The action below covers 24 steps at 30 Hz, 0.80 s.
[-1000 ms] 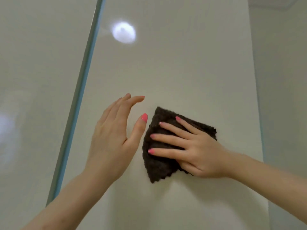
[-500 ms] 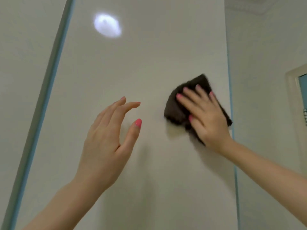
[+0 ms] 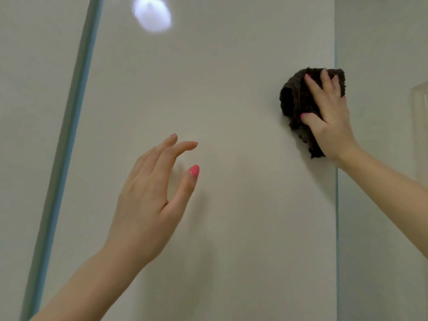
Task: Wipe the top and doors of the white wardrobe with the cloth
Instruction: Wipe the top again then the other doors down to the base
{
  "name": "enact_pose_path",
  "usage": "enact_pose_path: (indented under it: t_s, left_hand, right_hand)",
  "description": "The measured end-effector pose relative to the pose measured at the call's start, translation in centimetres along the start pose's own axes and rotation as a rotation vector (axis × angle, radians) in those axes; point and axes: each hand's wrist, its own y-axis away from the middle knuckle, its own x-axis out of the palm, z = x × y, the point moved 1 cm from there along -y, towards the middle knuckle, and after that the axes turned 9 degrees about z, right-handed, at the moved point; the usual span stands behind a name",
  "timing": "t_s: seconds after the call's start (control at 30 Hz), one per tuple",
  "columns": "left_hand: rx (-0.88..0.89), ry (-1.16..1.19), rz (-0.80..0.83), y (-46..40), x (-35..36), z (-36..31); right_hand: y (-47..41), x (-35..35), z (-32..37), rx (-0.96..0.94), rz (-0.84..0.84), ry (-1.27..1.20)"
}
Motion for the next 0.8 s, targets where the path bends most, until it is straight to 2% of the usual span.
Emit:
enact_pose_path:
  t_s: [0.07,0.13,0.23,0.33,0.4,0.47,0.6,0.67,0.73,0.8]
  left_hand:
    - [-0.027,0.019,0.005,0.6,-0.3,0.6]
    - [-0.044,0.028,0.002,1.1,-0.6,1.0]
    - [-0.069,0.052,0.022,1.9,-1.4,1.3]
    - [-0.078,0.061,0.033,2.7,-2.4,2.0]
    - [-0.083,0.077,0.024,3.1,-3.1,2.6]
    - [-0.106,0.090,0.017,3.3,-3.9,3.3]
    - [-0.151,0.096,-0.010,4.5,-5.2,4.7]
    - [-0.170,0.071,-0.010,5.2,-5.9,5.3]
    - [-0.196,0.054,-0.006,5.7,-6.6,5.7]
    - [-0.205,0.034,0.010,6.1,-7.1,5.8]
  right_hand:
    - [4.5,2.2,0.7,-0.081,0.009,0.065]
    - [11.2,5.1,1.6,-0.241,0.064,0.139]
    - [21.1,8.9,3.4,-0.497,0.246,0.286]
    - [22.3,9.8,4.8,-0.667,0.358,0.358]
    - [18.3,9.4,6.1,-0.680,0.330,0.358]
    - [13.0,8.9,7.8,-0.589,0.220,0.349]
    - [5.6,10.3,13.4,-0.151,-0.091,0.202]
    - [5.7,12.4,16.4,-0.048,-0.166,0.182]
    - [8.5,14.8,18.7,-0.181,-0.127,0.198]
    - [12.8,16.8,20.2,-0.492,0.032,0.235]
